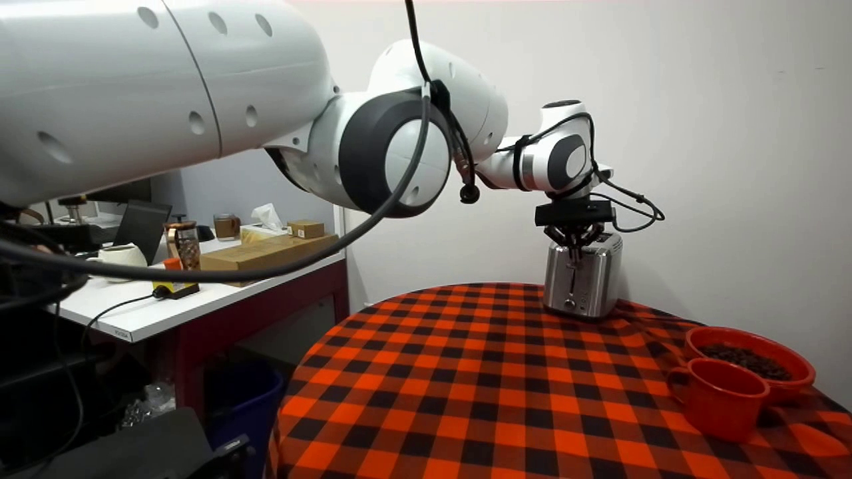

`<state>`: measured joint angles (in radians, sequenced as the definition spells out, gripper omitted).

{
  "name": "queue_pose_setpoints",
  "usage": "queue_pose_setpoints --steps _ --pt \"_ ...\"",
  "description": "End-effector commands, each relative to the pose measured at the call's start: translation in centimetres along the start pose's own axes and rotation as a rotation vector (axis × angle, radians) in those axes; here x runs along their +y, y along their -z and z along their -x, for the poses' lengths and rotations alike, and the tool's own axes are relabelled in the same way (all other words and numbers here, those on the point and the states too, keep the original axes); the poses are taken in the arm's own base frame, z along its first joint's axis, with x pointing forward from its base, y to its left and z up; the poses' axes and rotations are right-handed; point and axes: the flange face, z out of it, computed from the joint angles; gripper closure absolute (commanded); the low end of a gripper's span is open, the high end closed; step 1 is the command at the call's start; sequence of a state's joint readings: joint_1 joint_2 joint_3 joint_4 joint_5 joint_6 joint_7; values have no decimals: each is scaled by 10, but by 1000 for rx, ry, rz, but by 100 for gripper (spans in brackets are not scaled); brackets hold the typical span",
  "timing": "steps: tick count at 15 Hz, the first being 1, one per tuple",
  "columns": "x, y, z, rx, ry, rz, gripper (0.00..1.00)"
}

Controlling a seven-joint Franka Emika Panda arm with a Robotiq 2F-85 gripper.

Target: Push the lever of the toaster down

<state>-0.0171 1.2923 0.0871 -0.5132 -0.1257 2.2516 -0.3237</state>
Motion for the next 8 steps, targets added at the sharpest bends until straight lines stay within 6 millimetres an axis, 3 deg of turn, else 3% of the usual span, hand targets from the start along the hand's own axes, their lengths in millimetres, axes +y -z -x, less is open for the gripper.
queue_pose_setpoints --steps 1,8 --pt "-4 -2 -3 46 29 0 100" --pt "-7 -35 16 13 25 -24 100"
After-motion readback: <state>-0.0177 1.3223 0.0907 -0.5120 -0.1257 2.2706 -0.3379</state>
